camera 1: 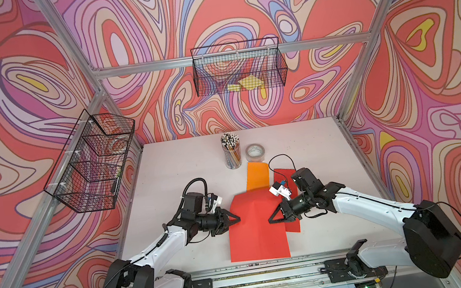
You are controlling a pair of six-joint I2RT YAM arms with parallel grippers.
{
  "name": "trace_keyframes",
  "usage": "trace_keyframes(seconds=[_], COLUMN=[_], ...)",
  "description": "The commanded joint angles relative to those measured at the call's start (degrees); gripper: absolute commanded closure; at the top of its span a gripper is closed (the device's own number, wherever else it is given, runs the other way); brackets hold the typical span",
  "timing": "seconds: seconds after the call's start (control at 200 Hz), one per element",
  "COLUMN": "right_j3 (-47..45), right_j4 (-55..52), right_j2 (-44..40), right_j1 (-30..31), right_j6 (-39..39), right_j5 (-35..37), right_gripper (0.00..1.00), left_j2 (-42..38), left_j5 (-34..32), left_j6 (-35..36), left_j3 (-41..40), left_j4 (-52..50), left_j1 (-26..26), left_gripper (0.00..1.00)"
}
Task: Fold the rectangular paper in half along the long edge
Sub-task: Fold the paper.
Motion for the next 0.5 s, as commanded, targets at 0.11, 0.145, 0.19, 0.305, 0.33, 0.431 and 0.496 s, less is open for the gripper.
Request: trace_keyframes(seconds=[0.11, 0.145, 0.19, 0.305, 0.33, 0.431, 0.496], right_j3=[-4.35, -5.39, -6.81, -9.58, -9.84, -10.38, -10.31], right_j4=[1.73, 2.69, 3.63, 3.4, 2.77, 0.21, -1.07], right_j2=[6.96, 7.98, 9.14, 9.65, 9.18, 6.42, 4.67], right_j1=[-0.09, -0.16, -0.14, -0.13, -0.16, -0.09, -0.12], right_j6=[3.18, 3.9, 4.59, 4.6, 4.45, 4.0, 3.99], right_j5=[3.1, 2.82, 2.46, 2.35, 2.49, 3.81, 4.77], right_gripper=[1.0, 0.94, 0.87, 0.79, 0.76, 0.69, 0.63], left_j2=[2.2, 2.94, 3.87, 5.54, 5.82, 6.37, 6.71], left_j5=[-4.83, -4.44, -4.3, -4.6, -4.57, -4.88, -5.03], left_j6=[0.69, 0.45, 0.22, 0.17, 0.05, -0.27, -0.53], left_j3=[-0.62, -0.75, -0.99, -1.69, -1.81, -2.49, -2.79], left_j4=[-3.34, -2.59, -1.72, -1.02, -0.89, -0.13, 0.57], left_j1=[-0.29, -0.32, -0.59, -1.28, -1.44, -2.17, -2.42], left_gripper=[0.71, 0.72, 0.72, 0.73, 0.73, 0.74, 0.74])
